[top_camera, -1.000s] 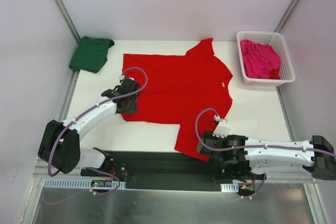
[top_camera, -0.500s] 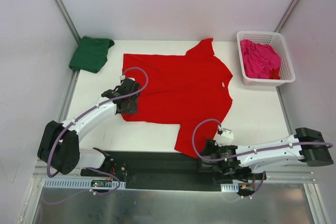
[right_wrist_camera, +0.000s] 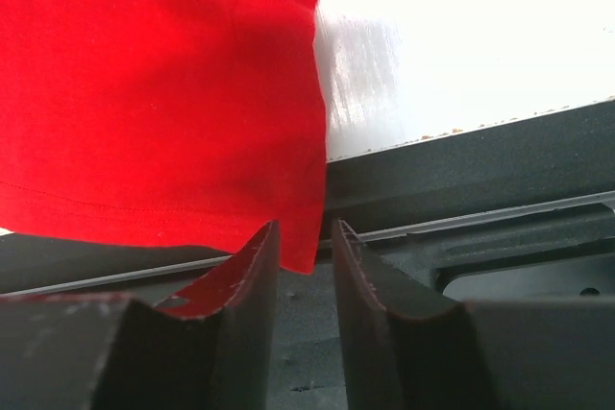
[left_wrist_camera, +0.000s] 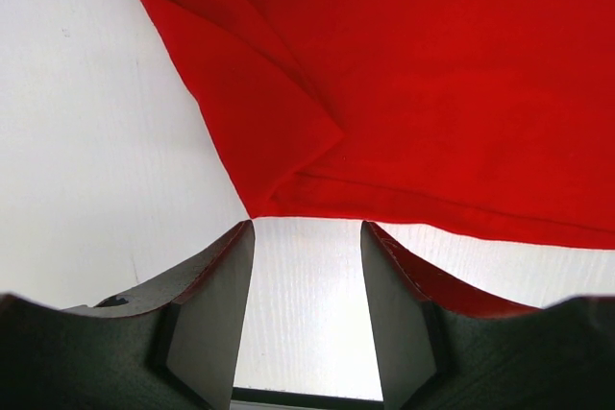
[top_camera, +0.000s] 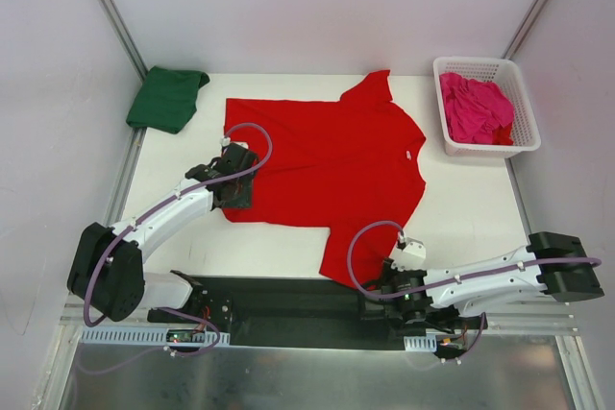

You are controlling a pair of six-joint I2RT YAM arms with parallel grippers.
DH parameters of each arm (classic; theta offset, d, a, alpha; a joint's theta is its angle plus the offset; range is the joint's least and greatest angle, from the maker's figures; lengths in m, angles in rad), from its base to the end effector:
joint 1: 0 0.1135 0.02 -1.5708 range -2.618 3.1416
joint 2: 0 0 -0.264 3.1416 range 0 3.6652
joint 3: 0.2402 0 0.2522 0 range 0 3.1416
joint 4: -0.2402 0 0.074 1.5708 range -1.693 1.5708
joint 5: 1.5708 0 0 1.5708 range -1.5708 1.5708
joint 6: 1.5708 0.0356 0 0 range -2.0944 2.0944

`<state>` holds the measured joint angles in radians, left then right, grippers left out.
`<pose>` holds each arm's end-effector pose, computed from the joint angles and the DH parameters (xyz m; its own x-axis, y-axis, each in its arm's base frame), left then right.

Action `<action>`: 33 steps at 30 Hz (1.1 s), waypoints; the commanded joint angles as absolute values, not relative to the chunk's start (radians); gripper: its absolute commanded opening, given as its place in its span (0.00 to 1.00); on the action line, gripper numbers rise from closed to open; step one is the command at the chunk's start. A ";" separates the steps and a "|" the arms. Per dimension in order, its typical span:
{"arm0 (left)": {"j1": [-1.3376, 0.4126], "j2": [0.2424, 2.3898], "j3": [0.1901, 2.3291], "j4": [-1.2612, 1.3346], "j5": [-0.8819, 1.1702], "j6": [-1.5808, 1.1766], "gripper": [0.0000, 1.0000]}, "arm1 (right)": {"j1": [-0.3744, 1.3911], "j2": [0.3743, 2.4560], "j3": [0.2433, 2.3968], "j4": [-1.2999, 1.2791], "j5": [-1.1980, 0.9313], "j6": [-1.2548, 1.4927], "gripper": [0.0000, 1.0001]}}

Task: Fold and stack the t-shirts
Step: Grap the side of the flattened tshirt closest away from the robot with both arms

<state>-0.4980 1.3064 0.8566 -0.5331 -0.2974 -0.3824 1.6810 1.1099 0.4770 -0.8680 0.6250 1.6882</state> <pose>0.2313 -0.1139 0.2260 -0.7954 0.0264 -0.6055 0.0185 0.9996 0.0193 0.0050 0.1442 0.1508 -0.8178 0.0679 -0.5715 -0.0140 0.9904 0.1377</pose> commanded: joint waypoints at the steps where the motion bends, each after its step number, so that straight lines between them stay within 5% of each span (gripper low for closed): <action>1: -0.506 1.284 0.880 -0.545 -0.311 -0.388 0.48 | 1.689 1.114 0.503 -0.899 0.657 1.724 0.27; 10: -0.506 1.285 0.887 -0.546 -0.328 -0.384 0.49 | 1.690 1.112 0.505 -0.907 0.657 1.726 0.02; 21: -0.508 1.318 0.902 -0.568 -0.403 -0.380 0.60 | 1.692 1.112 0.509 -0.916 0.660 1.713 0.02; 33: -0.540 1.491 0.939 -0.580 -0.431 -0.374 0.56 | 1.694 1.091 0.500 -0.928 0.663 1.721 0.02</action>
<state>-0.5179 1.4517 0.8955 -0.5491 -0.3809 -0.3782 1.6867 1.1088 0.4786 -0.8753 0.6254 1.6943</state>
